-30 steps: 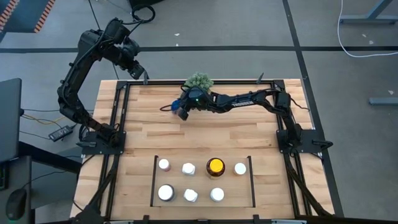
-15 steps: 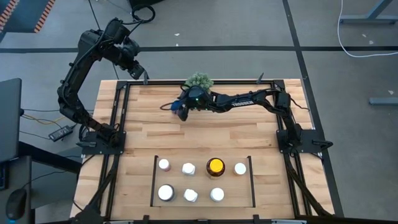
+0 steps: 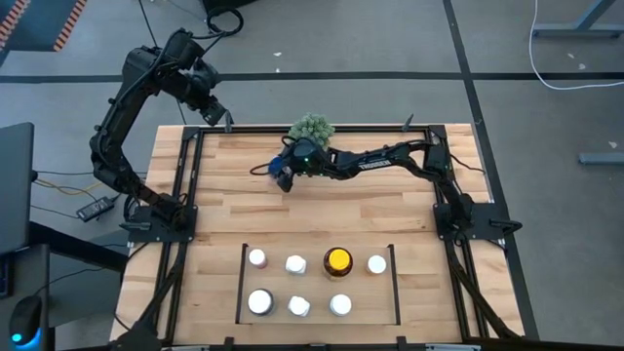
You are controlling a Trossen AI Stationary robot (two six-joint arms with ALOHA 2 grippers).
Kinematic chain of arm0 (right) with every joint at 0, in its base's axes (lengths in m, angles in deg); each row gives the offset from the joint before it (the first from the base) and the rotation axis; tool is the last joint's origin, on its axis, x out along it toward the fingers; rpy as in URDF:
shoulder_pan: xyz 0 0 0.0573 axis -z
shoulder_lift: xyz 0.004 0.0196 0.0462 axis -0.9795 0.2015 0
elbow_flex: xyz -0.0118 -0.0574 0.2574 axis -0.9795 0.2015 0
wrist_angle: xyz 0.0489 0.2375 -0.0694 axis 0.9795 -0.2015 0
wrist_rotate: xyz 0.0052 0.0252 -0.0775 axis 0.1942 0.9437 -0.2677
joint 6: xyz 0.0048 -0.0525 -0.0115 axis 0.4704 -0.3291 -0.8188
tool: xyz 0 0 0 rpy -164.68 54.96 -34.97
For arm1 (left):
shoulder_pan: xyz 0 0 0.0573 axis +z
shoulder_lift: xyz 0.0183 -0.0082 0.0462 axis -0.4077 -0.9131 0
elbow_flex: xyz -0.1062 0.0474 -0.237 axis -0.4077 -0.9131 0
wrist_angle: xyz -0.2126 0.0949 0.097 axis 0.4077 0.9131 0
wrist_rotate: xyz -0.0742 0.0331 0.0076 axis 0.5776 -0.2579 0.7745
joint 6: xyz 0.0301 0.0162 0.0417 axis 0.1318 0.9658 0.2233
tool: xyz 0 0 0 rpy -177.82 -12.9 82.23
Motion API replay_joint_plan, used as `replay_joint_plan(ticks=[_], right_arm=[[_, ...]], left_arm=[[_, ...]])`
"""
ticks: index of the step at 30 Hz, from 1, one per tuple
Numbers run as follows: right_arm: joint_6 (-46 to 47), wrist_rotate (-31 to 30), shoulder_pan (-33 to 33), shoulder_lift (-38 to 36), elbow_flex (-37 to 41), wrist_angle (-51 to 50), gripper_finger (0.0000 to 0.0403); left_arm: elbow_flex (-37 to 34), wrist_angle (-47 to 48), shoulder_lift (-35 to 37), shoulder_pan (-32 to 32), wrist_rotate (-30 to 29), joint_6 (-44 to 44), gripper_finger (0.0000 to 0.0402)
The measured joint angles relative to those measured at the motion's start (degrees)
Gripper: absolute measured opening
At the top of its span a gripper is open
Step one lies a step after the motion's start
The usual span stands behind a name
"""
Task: Pick and place medicine bottles onto shelf by color
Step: Put the blue pill bottle on the shelf
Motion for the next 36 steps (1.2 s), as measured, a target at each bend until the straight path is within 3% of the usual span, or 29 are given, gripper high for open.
replay_joint_plan(ticks=[10,19,28,36], right_arm=[[0.73,-1.05,1.9,-0.02,-0.02,0.68,0.0322],[3.44,5.02,0.7,3.72,-0.22,5.15,0.0322],[4.92,3.33,-0.16,4.39,-0.26,5.13,0.0322],[4.36,7.09,-0.75,4.39,-0.26,4.73,0.0322]], left_arm=[[0.0,0.1,0.0,0.0,0.02,0.64,0.004],[0.0,0.11,0.0,0.01,0.02,0.63,0.0033],[0.0,1.61,0.0,0.02,0.02,1.23,0.004],[0.0,1.63,0.0,0.01,0.02,1.76,0.0029]])
